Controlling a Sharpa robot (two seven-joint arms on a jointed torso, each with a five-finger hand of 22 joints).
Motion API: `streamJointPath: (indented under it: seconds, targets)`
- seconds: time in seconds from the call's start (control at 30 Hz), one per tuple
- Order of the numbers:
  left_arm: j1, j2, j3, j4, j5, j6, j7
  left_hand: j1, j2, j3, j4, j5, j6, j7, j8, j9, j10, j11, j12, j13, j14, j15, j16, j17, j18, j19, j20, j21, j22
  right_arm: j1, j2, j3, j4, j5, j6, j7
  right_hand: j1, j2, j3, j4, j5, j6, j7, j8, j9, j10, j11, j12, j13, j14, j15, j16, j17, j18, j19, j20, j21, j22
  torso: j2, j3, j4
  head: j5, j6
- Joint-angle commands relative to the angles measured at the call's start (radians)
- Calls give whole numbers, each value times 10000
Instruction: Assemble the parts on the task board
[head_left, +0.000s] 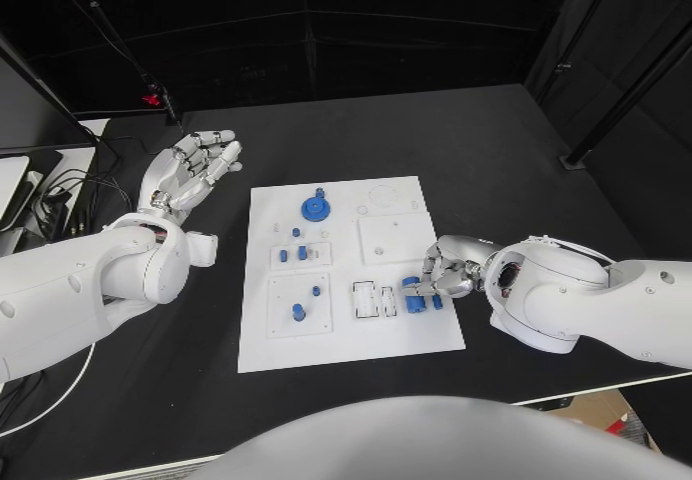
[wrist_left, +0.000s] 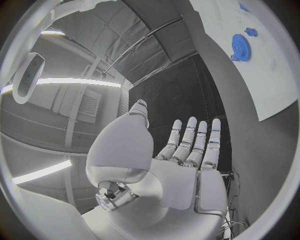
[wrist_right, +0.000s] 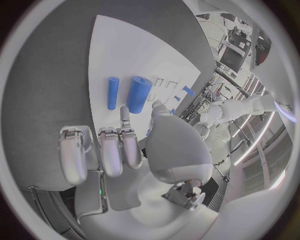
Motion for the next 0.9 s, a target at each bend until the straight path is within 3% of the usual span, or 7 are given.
streamJointPath:
  seconds: [0.03, 0.53, 0.7, 0.9]
  targets:
    - [6, -3, 9, 28, 7, 43, 870, -30, 102, 37, -10, 56, -99, 1541, 52, -12, -75, -10, 35, -15, -73, -27, 47, -6, 24, 48, -9, 49, -8, 3, 112, -1, -80, -46, 284, -174, -38, 5, 29, 3, -77, 67, -4, 52, -20, 1040, -48, 25, 2631, 1040, -65, 24, 2632, -71, 1042, -59, 33, 2634, -12, -7, -11, 25, 0]
    - [-13, -21, 9, 61, 7, 83, 864, -27, 120, 38, -11, 58, -103, 1541, 56, -14, -82, -10, 46, -21, -77, -27, 56, -19, 23, 45, -8, 48, -12, -81, 797, -5, -617, -133, 732, -528, -334, 67, -18, 13, -185, 186, -48, -34, -106, 1040, -96, 25, 2631, 1040, -86, 24, 2632, -71, 1042, -86, 33, 2634, 6, -7, 8, 43, 0]
    - [-13, -20, 9, 74, 7, 113, 869, -28, 125, 38, -10, 59, -104, 1541, 57, -15, -85, -10, 49, -23, -76, -27, 59, -22, 23, 52, -8, 50, -2, -178, 987, -8, -761, -40, 977, -627, -680, 222, -98, 0, -793, 287, -66, -133, -183, 1040, -115, 25, 2631, 1040, -115, 24, 2632, -71, 1042, -112, 33, 2634, 6, -11, 3, 69, 0]
    - [-13, -27, 9, 103, 8, 114, 870, -29, 128, 37, -9, 62, -105, 1541, 58, -15, -87, -10, 51, -24, -75, -27, 62, -24, 23, 50, -9, 49, -5, -344, 1055, -7, -762, -24, 1137, -661, 415, 176, 97, -140, -712, 314, -64, -260, -272, 1040, -114, 25, 2631, 1040, -96, 24, 2632, -71, 1042, -104, 33, 2634, 1, -12, 3, 82, 0]
